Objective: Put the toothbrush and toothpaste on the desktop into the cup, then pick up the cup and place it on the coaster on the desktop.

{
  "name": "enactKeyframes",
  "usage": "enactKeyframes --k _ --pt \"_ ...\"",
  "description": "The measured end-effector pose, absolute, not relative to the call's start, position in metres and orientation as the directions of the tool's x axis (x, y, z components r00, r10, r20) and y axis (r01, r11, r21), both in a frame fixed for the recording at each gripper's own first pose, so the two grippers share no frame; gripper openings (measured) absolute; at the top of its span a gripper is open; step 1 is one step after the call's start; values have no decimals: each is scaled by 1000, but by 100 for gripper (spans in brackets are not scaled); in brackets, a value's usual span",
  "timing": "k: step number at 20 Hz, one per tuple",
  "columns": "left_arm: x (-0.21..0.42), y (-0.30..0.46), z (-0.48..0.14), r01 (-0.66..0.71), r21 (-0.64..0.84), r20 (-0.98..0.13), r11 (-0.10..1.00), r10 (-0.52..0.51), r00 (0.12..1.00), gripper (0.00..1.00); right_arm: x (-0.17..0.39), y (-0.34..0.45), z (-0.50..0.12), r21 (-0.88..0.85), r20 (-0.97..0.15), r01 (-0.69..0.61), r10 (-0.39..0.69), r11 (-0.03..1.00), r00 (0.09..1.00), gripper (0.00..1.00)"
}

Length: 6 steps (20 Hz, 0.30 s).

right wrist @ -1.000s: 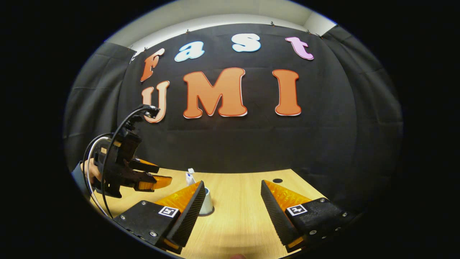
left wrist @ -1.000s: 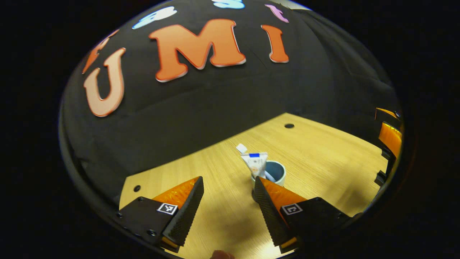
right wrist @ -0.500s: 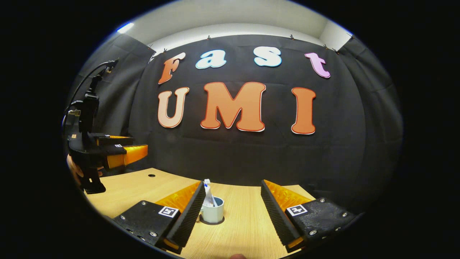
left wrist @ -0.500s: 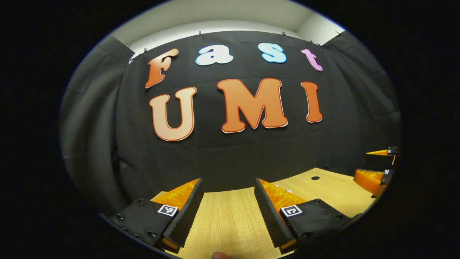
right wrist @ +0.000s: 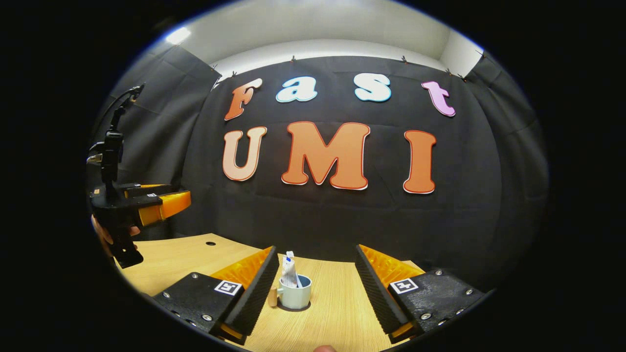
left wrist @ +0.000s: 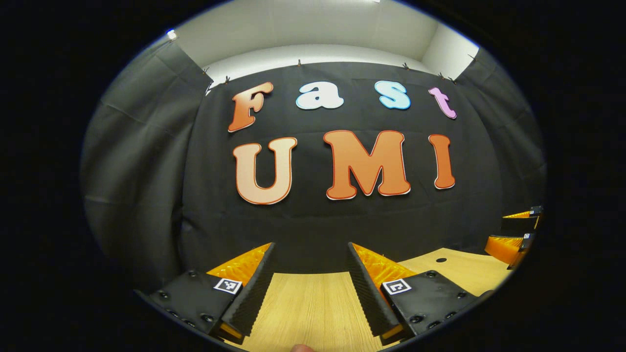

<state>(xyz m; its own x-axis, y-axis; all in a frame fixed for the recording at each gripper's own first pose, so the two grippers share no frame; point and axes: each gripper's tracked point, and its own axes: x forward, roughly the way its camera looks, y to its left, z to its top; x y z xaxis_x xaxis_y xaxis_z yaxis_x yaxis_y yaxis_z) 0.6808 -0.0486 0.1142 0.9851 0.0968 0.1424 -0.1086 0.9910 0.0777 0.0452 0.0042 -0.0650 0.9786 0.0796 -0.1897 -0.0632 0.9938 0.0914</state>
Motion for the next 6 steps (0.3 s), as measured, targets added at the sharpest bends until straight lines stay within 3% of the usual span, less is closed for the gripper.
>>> enactKeyframes --k 6 --pt "686 -61 106 -77 103 134 992 63 989 88 44 8 -67 83 -195 -71 86 994 977 95"
